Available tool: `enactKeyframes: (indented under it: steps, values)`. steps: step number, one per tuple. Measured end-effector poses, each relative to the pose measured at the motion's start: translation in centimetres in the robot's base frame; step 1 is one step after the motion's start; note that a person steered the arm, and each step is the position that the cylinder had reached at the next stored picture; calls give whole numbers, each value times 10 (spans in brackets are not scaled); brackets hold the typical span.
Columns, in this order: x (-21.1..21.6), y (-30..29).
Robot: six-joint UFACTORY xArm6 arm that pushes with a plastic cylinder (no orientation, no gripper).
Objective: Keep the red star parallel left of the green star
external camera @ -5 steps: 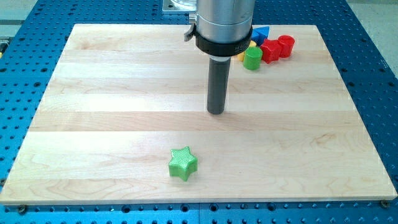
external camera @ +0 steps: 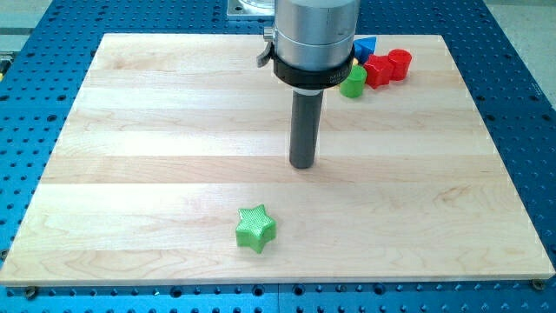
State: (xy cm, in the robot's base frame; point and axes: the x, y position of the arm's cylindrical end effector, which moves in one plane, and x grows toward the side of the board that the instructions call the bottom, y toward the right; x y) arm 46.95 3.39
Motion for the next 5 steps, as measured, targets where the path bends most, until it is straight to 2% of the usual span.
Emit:
enactKeyframes:
  steps: [5]
  values:
    - [7,0]
